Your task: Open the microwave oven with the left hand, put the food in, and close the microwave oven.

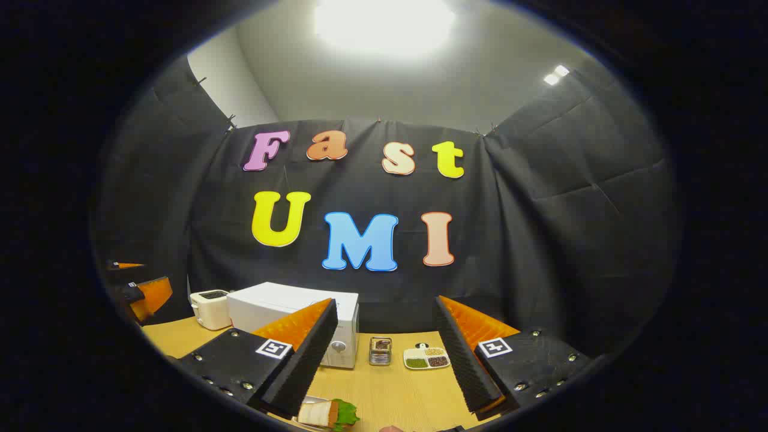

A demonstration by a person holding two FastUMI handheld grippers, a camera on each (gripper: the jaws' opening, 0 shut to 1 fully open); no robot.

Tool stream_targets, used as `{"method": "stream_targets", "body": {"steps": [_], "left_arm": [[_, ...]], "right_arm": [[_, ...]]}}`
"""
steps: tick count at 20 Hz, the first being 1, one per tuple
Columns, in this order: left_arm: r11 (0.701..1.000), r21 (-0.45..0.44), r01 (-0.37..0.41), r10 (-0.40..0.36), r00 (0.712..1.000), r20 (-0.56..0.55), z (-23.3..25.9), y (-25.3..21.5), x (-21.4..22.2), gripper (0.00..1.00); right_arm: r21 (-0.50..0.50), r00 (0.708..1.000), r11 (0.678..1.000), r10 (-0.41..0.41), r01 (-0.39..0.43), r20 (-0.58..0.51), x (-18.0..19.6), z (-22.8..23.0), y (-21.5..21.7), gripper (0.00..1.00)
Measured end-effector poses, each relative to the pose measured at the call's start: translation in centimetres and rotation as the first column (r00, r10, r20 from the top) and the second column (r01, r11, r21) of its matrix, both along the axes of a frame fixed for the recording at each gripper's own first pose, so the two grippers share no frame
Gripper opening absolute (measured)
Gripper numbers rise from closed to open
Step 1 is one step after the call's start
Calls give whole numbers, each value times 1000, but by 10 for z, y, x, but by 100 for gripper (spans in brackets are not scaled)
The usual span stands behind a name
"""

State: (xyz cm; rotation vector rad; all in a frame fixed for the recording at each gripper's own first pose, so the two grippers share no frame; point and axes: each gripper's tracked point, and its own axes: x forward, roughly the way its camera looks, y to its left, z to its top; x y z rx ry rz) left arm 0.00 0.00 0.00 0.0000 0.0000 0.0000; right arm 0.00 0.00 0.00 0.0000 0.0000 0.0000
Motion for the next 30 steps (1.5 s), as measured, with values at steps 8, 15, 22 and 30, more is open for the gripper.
{"method": "stream_targets", "body": {"steps": [8, 15, 22, 30], "left_arm": [[1000, -3, 2, -2, 1000, 0, 1, -14, -2, 96], [1000, -7, 0, 0, 1000, -6, -3, -41, -3, 98], [1000, 3, 14, -14, 1000, 21, 2, -78, 20, 99], [995, -15, 103, -102, 994, 36, -13, -109, 105, 96]], "right_arm": [[-7, 1000, 1000, -3, 3, -1, -1, -4, -12, 97], [-10, 1000, 1000, 26, -26, -6, 3, -8, -26, 97], [-18, 996, 996, 86, -86, -2, 8, -19, -35, 97], [13, 1000, 1000, 17, -17, -25, 29, -28, -39, 97]]}}
